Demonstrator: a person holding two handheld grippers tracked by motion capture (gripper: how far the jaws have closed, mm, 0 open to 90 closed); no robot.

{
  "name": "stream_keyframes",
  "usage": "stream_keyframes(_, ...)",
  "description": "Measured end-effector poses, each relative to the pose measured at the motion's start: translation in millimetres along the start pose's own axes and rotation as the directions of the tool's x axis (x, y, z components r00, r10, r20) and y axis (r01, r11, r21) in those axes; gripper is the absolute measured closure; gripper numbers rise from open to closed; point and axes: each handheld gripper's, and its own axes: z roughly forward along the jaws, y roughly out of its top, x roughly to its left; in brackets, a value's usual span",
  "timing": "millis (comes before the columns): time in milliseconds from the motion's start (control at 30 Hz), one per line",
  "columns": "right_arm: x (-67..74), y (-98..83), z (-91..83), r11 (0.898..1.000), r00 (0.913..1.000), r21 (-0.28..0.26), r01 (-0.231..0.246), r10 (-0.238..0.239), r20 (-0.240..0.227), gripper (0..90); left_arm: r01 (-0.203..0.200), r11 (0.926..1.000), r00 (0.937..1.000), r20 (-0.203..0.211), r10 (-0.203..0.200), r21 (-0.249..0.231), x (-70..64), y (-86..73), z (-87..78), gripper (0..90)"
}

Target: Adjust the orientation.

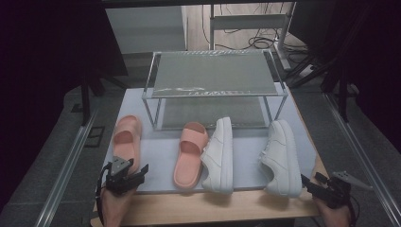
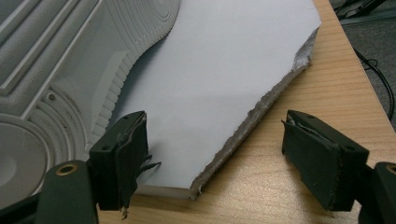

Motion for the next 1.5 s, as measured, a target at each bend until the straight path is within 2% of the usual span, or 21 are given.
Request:
stream_keyframes(200, 0.0, 0.0, 0.0, 1.0, 1.0, 0.0, 0.0, 0.0, 0.0, 22.8, 0.016, 0.9998, 0.9999, 0.0, -0.016, 0.01, 6.2, 4.7, 4.4, 43.7)
stream_keyframes(367, -0.1, 0.0, 0.0, 1.0, 1.0, 0.0, -0.001, 0.001, 0.0, 22.8, 0.036, 0.9993, 0.9993, -0.011, -0.035, 0.013, 13.5, 11.2, 8.5, 52.9)
stream_keyframes(667, 0.0, 0.0, 0.0, 1.0, 1.0, 0.0, -0.001, 0.001, 0.001, 22.8, 0.052, 0.998, 0.998, -0.037, -0.051, 0.036, 22.9, 20.0, 19.0, 62.7)
stream_keyframes(767, 0.0, 0.0, 0.0, 1.0, 1.0, 0.0, -0.001, 0.001, 0.001, 22.9, 0.067, 0.997, 0.9971, -0.04, -0.065, 0.04, 30.4, 23.9, 23.9, 64.1)
stream_keyframes(900, -0.3, 0.0, -0.1, 1.0, 1.0, -0.001, -0.003, 0.003, -0.001, 22.9, 0.057, 0.9974, 0.9968, -0.058, -0.054, 0.043, 34.2, 26.0, 25.6, 64.3)
stream_keyframes(933, -0.6, 0.0, -0.1, 1.0, 1.0, -0.002, -0.002, 0.002, -0.002, 22.9, 0.064, 0.9972, 0.9964, -0.059, -0.061, 0.04, 39.2, 27.5, 27.6, 64.3)
stream_keyframes(1067, -0.7, 0.0, -0.1, 1.0, 1.0, -0.002, -0.003, 0.003, -0.003, 23.0, 0.071, 0.9965, 0.9968, -0.039, -0.069, 0.045, 44.8, 29.7, 30.4, 64.5)
stream_keyframes(1233, -0.6, 0.0, -0.1, 1.0, 1.0, -0.002, -0.003, 0.003, -0.003, 23.0, 0.07, 0.9964, 0.997, -0.037, -0.068, 0.047, 49.3, 34.0, 33.9, 67.0)
stream_keyframes(1333, -0.7, 0.0, -0.1, 1.0, 1.0, -0.002, -0.003, 0.003, -0.004, 23.0, 0.063, 0.997, 0.9968, -0.052, -0.06, 0.044, 50.4, 38.1, 35.9, 67.0)
stream_keyframes(1400, -0.9, -0.1, -0.1, 1.0, 1.0, -0.001, -0.001, 0.001, -0.004, 23.0, 0.048, 0.9969, 0.996, -0.078, -0.043, 0.062, 50.1, 43.4, 39.6, 67.1)
stream_keyframes(1500, -0.9, -0.1, -0.1, 1.0, 1.0, -0.001, -0.001, 0.001, -0.004, 23.0, 0.064, 0.9948, 0.9928, -0.106, -0.055, 0.079, 52.0, 48.4, 44.4, 67.8)
